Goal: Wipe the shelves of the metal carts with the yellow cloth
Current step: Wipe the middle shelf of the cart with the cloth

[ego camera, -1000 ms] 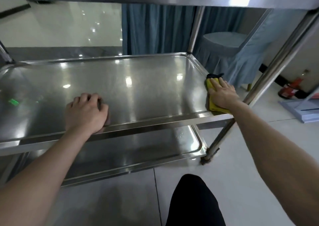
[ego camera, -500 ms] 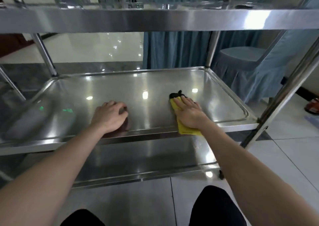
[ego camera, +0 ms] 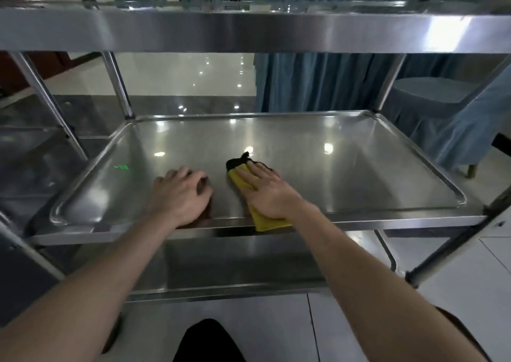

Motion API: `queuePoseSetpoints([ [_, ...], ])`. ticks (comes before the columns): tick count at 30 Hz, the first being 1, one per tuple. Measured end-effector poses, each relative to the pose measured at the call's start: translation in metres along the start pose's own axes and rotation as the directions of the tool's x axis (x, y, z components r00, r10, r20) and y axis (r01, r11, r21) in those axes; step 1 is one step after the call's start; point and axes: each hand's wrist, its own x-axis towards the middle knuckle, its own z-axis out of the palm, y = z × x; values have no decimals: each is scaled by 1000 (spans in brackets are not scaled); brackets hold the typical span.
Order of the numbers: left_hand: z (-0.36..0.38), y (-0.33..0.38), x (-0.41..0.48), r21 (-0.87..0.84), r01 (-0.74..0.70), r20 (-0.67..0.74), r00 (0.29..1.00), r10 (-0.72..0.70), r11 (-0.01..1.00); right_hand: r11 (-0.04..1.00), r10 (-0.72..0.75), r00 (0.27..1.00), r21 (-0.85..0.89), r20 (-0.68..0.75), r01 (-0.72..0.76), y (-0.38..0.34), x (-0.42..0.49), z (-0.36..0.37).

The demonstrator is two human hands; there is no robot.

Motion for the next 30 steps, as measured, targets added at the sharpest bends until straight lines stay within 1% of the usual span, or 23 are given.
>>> queuePoseSetpoints([
  [1, -4, -9, 3, -23, -37, 15, 999, 38, 999, 999, 49, 999, 0, -20, -49, 20, -3, -6],
  [3, -3, -29, 7, -30, -86, -45, 995, 85, 996, 975, 223, 971, -1, -86, -224, 70, -4, -21],
  [4, 1, -36, 4, -13, -77, -84, 994, 75, 997, 946, 322, 939, -2, -118, -324, 96, -3, -29],
  [6, 8, -40, -2, -23, 6, -100, 995, -9, 1000, 867, 492, 853, 2, -177, -499, 131, 8, -41],
  [8, 11, -36, -3, -6, 35, -77, 996, -35, 999, 785, 609, 759, 34, -231, -619, 133, 33, -44],
  [9, 11, -34, -4, 22, 27, -83, 996, -26, 999, 764, 635, 733, 53, -246, -643, 117, 49, -41],
  [10, 11, -34, -4, 36, 17, -97, 995, -14, 999, 776, 621, 743, 62, -250, -628, 94, 69, -37],
  [11, 10, -35, -3, 41, 11, -121, 993, -6, 999, 825, 559, 794, 61, -240, -563, 66, 92, -31],
  [13, 12, -38, -3, 43, 13, -153, 988, -6, 999, 943, 333, 929, 47, -160, -330, 7, 138, -13],
  [14, 13, -40, -3, 49, 10, -165, 986, -2, 999, 976, 218, 970, 33, -111, -216, -21, 154, -6],
  [16, 16, -41, -3, 44, -10, -185, 983, 18, 999, 998, 67, 998, -6, -6, -67, -50, 171, 8],
  [18, 16, -42, -3, 30, -17, -199, 980, 23, 999, 999, 5, 1000, -33, 26, -4, -45, 161, 3],
  [19, 16, -42, -3, 25, -13, -199, 980, 18, 1000, 999, -2, 1000, -37, -1, 2, -30, 149, -4],
  [20, 17, -42, -3, 22, -9, -195, 981, 13, 1000, 999, 33, 999, -22, -25, -34, -10, 135, -13],
  [22, 18, -41, -3, 9, -7, -198, 980, 9, 1000, 978, 207, 972, 26, -112, -206, 42, 106, -32],
  [23, 18, -41, -3, 2, -4, -204, 979, 5, 1000, 948, 317, 936, 45, -156, -314, 69, 94, -42],
  [25, 19, -41, -2, 0, -2, -207, 978, 2, 1000, 852, 522, 822, 80, -227, -518, 112, 86, -49],
  [26, 20, -41, -2, 7, 2, -206, 978, 0, 1000, 807, 584, 774, 74, -246, -585, 119, 92, -48],
  [27, 21, -42, -1, 19, 3, -204, 979, 0, 1000, 780, 615, 747, 53, -253, -624, 113, 100, -46],
  [28, 21, -41, -2, 31, 4, -201, 980, 3, 1000, 785, 604, 754, 32, -258, -618, 96, 109, -41],
  [29, 20, -41, -2, 41, 2, -199, 980, 6, 999, 820, 556, 795, 2, -242, -572, 70, 122, -35],
  [30, 19, -40, -2, 48, 0, -203, 979, 10, 999, 873, 472, 857, -23, -207, -486, 40, 135, -29],
])
